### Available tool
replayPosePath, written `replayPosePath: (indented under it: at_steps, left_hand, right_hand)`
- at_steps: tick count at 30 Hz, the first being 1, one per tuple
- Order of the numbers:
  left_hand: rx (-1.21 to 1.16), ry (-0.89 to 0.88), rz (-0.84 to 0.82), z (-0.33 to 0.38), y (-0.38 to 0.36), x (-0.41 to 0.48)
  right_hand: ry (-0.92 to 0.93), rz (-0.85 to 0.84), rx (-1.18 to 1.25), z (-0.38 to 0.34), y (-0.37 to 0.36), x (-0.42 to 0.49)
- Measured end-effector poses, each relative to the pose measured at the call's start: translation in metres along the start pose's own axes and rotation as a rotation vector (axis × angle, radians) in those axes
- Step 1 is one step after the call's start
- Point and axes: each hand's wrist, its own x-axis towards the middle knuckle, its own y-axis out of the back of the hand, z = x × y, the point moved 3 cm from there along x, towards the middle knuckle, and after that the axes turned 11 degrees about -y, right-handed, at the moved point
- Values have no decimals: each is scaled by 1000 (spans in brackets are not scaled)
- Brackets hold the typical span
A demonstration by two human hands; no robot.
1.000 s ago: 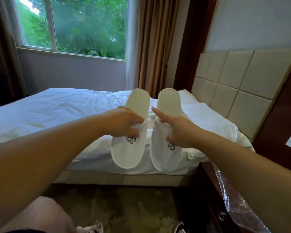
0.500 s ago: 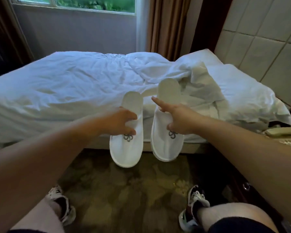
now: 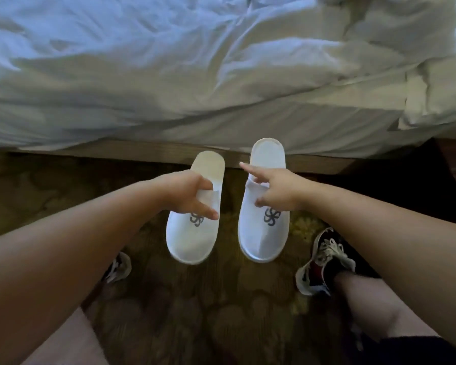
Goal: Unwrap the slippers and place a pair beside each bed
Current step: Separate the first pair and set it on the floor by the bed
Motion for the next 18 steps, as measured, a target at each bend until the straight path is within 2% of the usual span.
replayPosePath:
  at_steps: [5, 9, 18]
  left_hand:
    - [-20, 65, -129, -41, -45, 57]
    - [-44, 92, -218, -76, -85, 96]
    - [19, 83, -254, -147, -150, 175]
  right_hand:
    - [-107, -119, 85, 23, -36, 71]
    - [-149, -139, 112, 38, -62, 125]
    - [-119, -238, 54, 82, -131, 239]
